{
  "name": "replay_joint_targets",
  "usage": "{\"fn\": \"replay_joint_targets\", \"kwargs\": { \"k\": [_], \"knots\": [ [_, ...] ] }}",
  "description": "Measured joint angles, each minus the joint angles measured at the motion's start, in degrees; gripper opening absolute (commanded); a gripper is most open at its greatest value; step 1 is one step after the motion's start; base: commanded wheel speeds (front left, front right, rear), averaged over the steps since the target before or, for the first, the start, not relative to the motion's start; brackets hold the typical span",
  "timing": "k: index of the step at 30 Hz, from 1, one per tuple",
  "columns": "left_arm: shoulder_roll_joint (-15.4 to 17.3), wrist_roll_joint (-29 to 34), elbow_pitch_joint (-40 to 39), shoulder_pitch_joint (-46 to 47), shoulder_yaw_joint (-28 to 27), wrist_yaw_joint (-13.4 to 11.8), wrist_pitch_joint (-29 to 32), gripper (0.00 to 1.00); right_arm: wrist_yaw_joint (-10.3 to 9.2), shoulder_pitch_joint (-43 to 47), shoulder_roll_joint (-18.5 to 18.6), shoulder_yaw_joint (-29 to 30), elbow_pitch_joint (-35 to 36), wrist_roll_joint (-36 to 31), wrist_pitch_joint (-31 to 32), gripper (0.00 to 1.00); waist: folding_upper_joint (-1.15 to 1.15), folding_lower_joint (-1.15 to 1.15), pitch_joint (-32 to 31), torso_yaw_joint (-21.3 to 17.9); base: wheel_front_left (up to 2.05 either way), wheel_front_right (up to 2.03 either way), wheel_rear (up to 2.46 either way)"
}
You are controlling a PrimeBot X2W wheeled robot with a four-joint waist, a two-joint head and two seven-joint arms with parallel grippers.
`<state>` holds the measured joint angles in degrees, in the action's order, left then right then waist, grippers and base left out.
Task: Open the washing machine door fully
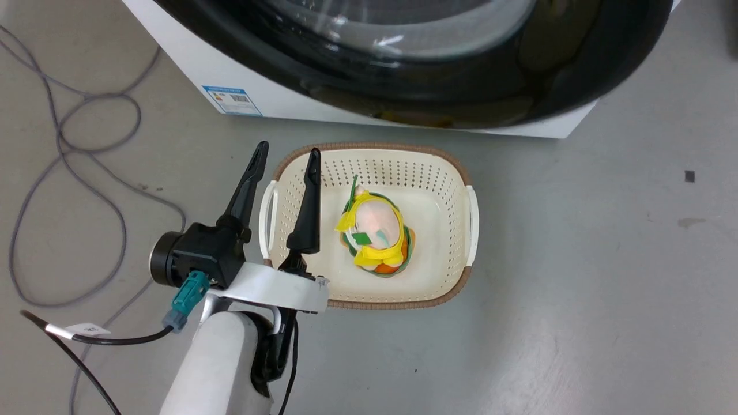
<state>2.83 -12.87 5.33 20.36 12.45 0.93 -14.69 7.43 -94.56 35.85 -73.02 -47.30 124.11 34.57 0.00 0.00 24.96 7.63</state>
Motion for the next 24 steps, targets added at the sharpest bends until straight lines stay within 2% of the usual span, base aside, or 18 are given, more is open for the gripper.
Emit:
{"fn": "replay_joint_targets", "kwargs": {
  "k": [7, 12, 24],
  "knots": [
    [0.0, 1.3, 0.5, -1.1, -0.3, -0.2, 0.0, 1.0, 0.0, 5.0, 0.2, -0.1, 4.3, 0.6, 0.2, 0.0, 0.0, 0.0, -2.6, -0.5, 0.0, 0.0, 0.0],
    [0.0, 2.8, 2.0, -3.5, -1.5, 0.9, 0.0, 1.0, 0.0, 9.7, 0.1, -0.2, 7.4, 0.8, -0.1, 0.0, 0.0, 0.0, -5.4, -0.7, 0.0, 0.0, 0.0],
    [0.0, 3.7, 3.8, -9.2, -3.0, 1.6, -0.1, 1.0, -0.01, 22.4, -1.1, -0.3, 18.4, 4.5, -6.6, 0.0, 0.0, -0.01, -14.0, -0.6, 0.0, 0.0, 0.0]
  ]
}}
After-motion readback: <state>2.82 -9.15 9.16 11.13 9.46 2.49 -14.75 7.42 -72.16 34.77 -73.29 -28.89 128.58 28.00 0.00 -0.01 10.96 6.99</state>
